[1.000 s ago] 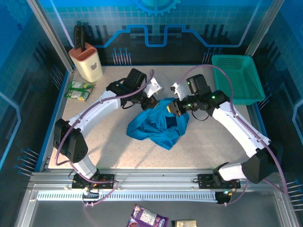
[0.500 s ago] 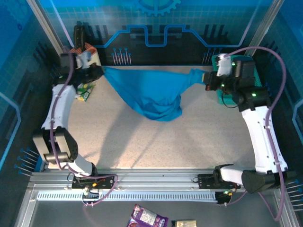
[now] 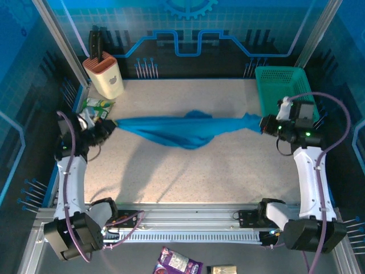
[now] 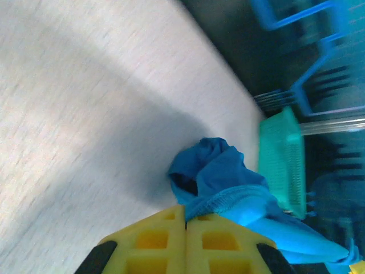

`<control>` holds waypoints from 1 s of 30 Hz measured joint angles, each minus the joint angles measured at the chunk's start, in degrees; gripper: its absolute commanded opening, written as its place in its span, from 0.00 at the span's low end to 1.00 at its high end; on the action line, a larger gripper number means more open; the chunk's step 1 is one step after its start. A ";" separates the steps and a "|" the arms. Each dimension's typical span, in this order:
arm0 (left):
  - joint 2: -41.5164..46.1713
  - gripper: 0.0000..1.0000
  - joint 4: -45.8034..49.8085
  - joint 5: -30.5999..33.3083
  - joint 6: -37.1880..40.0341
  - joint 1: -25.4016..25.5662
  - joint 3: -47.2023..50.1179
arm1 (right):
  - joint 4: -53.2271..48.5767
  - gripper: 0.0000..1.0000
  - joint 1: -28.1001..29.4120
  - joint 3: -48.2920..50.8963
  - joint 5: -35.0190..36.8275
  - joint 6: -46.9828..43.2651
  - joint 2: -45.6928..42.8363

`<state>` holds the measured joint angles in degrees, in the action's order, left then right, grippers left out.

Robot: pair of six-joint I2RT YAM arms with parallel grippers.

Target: Fold the inside-out t-shirt

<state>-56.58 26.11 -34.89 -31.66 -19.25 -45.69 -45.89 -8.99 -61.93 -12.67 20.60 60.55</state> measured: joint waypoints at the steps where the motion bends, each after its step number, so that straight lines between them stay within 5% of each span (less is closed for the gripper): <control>1: 0.15 0.31 1.29 1.25 0.28 1.68 1.70 | -0.52 0.41 0.24 2.71 1.07 0.46 0.04; 3: 0.22 0.45 4.79 5.31 0.94 6.36 3.67 | -1.62 0.48 1.40 5.81 5.11 1.73 0.13; 10: -6.29 0.51 10.36 17.55 7.28 19.89 -6.29 | -0.70 0.54 16.04 4.28 12.92 2.75 4.76; 18: -32.00 0.53 11.02 27.21 21.33 44.37 -28.55 | 3.98 0.65 31.67 -0.66 12.68 3.13 21.75; 24: -50.99 0.55 13.40 30.47 35.28 58.29 -43.85 | 5.40 0.65 34.77 2.51 12.70 5.51 25.83; 26: -56.68 0.56 14.78 30.67 39.58 61.00 -48.92 | 6.25 0.51 34.77 5.40 12.61 6.32 25.86; 30: -64.61 0.56 17.79 30.67 46.14 63.28 -56.61 | 8.33 0.04 34.62 10.93 12.13 9.03 25.70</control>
<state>-121.19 43.90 -4.23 14.48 44.03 -102.30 -37.56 25.63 -51.00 -0.54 29.63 86.26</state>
